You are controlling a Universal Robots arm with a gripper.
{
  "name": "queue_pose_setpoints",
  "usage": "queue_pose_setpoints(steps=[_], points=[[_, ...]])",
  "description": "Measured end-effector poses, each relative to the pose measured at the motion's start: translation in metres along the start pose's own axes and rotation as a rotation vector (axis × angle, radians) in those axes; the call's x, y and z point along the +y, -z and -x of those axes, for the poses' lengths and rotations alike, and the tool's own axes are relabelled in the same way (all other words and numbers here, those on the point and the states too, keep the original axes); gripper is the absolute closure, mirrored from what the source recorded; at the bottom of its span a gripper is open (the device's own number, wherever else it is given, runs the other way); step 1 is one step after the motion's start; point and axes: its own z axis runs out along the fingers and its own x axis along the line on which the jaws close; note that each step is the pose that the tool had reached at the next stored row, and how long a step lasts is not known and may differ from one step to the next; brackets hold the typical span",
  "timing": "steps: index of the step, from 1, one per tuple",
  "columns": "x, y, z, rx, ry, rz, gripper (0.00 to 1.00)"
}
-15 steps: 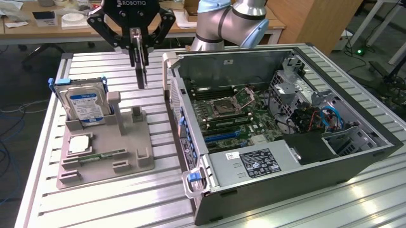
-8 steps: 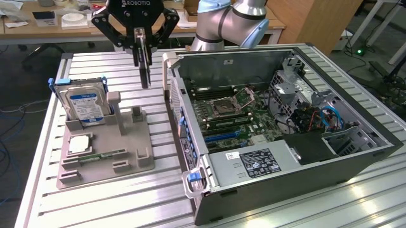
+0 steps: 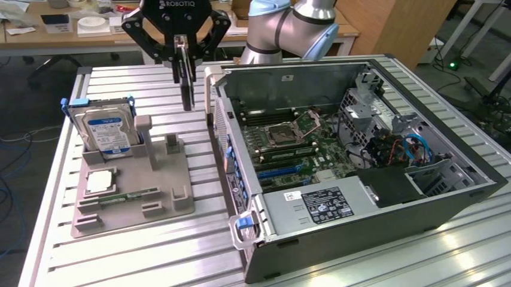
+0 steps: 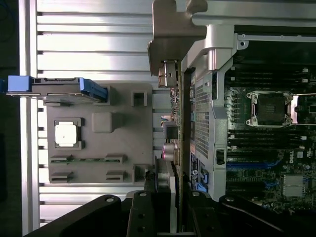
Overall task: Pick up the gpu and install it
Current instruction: 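Pick up the gpu and move the gpu toward the slot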
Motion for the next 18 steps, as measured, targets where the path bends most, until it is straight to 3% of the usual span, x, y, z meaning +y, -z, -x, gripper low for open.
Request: queue_pose_setpoints(steps=[18], points=[[0.0001,-0.0003,0.019,0.0000,0.000,0.0000,0.72]])
